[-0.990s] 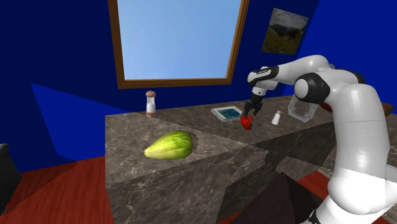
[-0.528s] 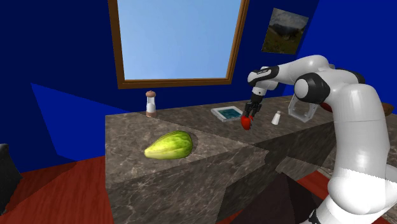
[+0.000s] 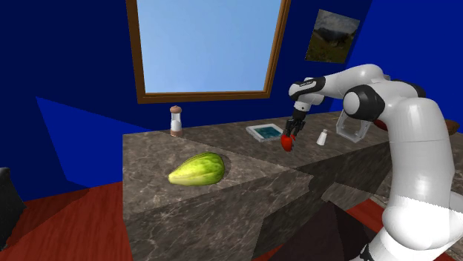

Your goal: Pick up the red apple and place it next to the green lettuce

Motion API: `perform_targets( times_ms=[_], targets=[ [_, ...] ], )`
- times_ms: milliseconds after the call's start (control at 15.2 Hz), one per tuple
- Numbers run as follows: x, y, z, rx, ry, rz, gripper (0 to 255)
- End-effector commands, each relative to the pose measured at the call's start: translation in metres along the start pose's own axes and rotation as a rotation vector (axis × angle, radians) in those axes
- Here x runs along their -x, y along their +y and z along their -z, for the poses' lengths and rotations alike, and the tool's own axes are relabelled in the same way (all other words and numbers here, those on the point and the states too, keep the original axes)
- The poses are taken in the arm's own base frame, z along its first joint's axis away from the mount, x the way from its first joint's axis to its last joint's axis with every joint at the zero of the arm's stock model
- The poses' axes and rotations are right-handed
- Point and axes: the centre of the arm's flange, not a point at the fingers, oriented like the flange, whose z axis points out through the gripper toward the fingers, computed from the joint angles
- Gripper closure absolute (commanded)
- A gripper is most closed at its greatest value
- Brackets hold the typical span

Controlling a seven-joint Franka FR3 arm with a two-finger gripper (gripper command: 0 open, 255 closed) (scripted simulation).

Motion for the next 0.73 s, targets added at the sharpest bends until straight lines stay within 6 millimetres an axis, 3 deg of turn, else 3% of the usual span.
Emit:
perform_targets(
  times_ms=[0,660],
  targets=[
    [0.000,-0.002,0.003,-0.002,-0.003,0.001,255],
    [0.002,-0.009,0.056,-0.002,-0.003,0.001,255]
  ],
)
